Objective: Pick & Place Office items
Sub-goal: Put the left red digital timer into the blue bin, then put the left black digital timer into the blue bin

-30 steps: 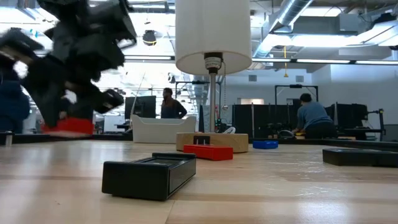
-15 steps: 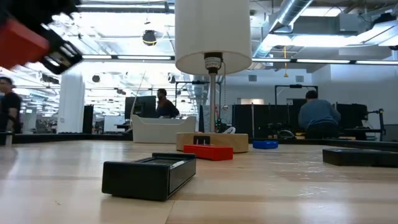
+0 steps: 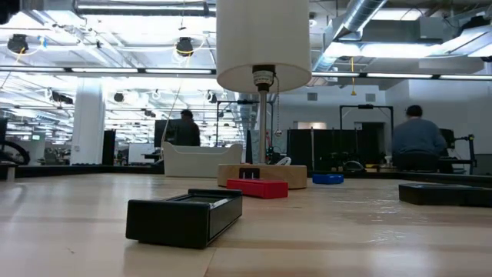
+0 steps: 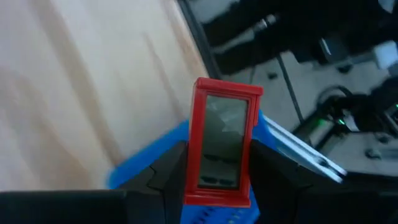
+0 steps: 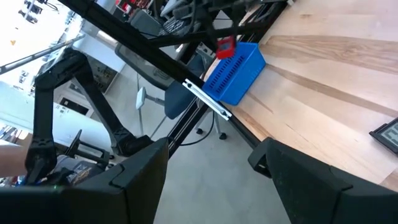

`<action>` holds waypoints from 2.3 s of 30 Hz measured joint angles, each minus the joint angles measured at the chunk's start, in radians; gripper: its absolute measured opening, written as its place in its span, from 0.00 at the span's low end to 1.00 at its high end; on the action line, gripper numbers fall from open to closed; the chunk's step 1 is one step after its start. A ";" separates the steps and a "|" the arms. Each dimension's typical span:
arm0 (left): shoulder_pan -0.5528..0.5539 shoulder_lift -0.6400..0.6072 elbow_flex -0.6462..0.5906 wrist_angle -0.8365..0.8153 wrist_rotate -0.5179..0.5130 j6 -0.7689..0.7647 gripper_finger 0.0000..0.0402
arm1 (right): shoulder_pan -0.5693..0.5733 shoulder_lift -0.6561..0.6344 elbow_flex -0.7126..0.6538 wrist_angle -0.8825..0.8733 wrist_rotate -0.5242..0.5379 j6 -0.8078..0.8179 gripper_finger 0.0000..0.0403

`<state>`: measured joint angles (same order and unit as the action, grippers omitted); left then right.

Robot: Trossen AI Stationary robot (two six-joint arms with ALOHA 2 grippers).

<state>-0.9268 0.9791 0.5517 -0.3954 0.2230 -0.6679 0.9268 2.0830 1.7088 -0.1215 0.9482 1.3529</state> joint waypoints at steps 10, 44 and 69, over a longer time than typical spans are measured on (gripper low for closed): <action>-0.150 0.112 0.000 0.025 -0.051 -0.124 0.36 | -0.012 0.000 0.000 0.001 0.000 0.000 0.66; 0.001 0.099 0.038 0.183 -0.441 0.088 0.55 | -0.082 0.000 0.000 0.008 -0.064 0.185 0.66; 0.005 0.003 0.038 0.202 -0.562 0.166 0.52 | -0.205 -0.001 0.000 -0.201 -0.426 0.402 0.66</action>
<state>-0.9216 0.9817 0.5900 -0.1934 -0.3386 -0.5021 0.7222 2.0823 1.7088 -0.3227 0.5218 1.7545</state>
